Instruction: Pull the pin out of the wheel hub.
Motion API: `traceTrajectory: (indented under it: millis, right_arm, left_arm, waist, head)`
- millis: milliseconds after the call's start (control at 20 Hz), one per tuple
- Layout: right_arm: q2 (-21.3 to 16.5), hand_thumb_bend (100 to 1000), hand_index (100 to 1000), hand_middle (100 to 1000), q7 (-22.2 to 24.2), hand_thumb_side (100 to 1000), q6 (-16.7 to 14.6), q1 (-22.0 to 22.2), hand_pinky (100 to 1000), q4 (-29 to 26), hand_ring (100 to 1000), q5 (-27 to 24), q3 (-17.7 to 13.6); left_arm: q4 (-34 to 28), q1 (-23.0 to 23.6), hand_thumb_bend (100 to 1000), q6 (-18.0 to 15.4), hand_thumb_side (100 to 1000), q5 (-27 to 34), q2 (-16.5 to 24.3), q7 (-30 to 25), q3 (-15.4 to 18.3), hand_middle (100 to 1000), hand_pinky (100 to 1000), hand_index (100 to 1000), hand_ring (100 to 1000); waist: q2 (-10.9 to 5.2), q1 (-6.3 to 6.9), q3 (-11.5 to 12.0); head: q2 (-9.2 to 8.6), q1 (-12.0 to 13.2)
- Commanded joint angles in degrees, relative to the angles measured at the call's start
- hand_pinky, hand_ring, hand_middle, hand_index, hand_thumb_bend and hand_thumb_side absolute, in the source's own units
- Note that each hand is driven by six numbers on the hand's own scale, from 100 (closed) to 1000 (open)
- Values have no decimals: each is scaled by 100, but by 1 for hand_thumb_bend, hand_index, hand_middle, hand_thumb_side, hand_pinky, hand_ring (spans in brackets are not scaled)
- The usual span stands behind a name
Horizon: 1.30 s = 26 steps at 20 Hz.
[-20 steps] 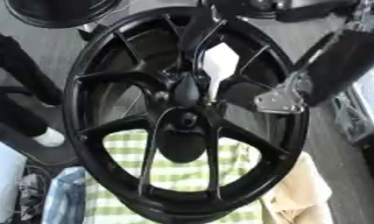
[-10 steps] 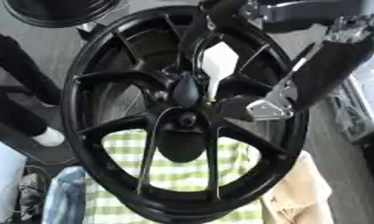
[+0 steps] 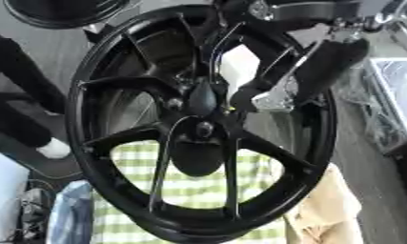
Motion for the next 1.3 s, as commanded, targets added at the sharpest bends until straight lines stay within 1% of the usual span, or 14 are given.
traceTrajectory:
  millis: [50, 200, 350, 650, 750, 900, 1300]
  right_arm:
    - [43, 337, 871, 757, -145, 528, -144, -108, 819, 321, 806, 134, -65]
    - [127, 334, 869, 755, -133, 541, -337, -118, 819, 565, 806, 222, -23]
    - [165, 374, 863, 752, -20, 550, -540, -120, 818, 692, 805, 283, -3]
    - [200, 340, 864, 751, 182, 590, -796, -88, 821, 947, 808, 411, -12]
    - [210, 316, 865, 753, 225, 609, -849, -91, 822, 1011, 808, 416, -31]
    - [224, 311, 865, 757, 277, 639, -879, -94, 823, 1078, 809, 429, -56]
    - [243, 311, 861, 749, 195, 643, -915, -63, 819, 1265, 806, 645, -101]
  left_arm:
    - [-86, -68, 297, 13, 753, 17, 111, -1, 44, 692, 721, 769, 702]
    - [-87, -72, 298, 14, 752, 14, 103, -11, 40, 692, 721, 769, 702]
    - [-85, -71, 298, 17, 753, 12, 102, -15, 37, 693, 722, 769, 703]
    - [-83, -69, 299, 27, 754, 6, 101, -42, 33, 694, 723, 770, 704]
    - [-81, -67, 299, 31, 755, 4, 101, -54, 30, 695, 723, 770, 704]
    - [-78, -63, 300, 39, 756, 1, 102, -70, 28, 695, 724, 771, 705]
    - [-77, -58, 300, 48, 758, -3, 104, -105, 14, 695, 725, 770, 705]
  waist:
    - [-91, 21, 14]
    - [-92, 22, 27]
    - [-92, 22, 32]
    - [-88, 23, 36]
    - [-86, 26, 35]
    - [-83, 29, 31]
    - [-79, 38, 29]
  head:
    - [-64, -42]
    - [-84, -51]
    - [-94, -32]
    - [-129, 12]
    - [-142, 25]
    - [-156, 32]
    - [-155, 13]
